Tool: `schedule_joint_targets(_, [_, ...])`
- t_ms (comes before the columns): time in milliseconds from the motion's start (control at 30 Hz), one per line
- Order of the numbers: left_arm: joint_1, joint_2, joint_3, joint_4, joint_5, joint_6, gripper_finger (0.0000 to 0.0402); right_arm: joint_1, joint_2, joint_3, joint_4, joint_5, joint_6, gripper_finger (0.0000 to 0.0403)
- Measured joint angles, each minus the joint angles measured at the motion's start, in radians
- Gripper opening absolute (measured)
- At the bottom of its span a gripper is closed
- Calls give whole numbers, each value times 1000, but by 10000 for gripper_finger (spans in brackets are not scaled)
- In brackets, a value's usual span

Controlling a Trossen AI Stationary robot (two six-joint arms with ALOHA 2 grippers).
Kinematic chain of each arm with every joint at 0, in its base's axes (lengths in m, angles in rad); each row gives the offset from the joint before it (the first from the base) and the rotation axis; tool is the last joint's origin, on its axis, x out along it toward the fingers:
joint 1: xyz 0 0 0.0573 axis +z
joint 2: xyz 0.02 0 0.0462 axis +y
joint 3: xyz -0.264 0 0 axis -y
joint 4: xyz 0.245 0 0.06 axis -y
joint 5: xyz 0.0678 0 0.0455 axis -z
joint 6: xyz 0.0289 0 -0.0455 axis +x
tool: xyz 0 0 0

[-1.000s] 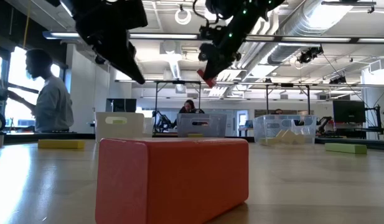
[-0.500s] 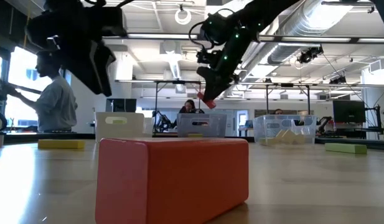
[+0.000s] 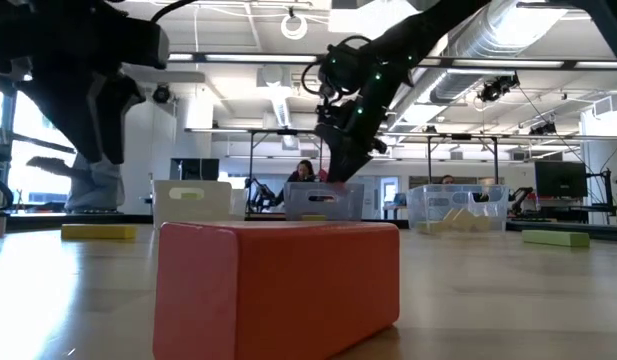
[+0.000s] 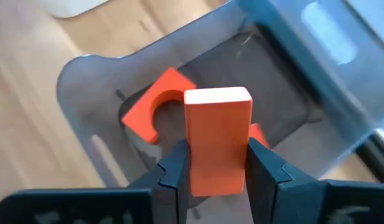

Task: Sort & place blocks by color
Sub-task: Put the orange block into the black bin, then put the yellow block into the transparent bin

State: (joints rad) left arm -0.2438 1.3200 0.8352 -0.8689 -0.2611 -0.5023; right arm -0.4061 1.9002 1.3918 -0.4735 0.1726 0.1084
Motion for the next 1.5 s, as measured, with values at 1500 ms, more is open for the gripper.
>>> schedule_joint_targets(1500, [233,0,-149,-12,76,208,229,44,-88,0,-57,-113,68,204])
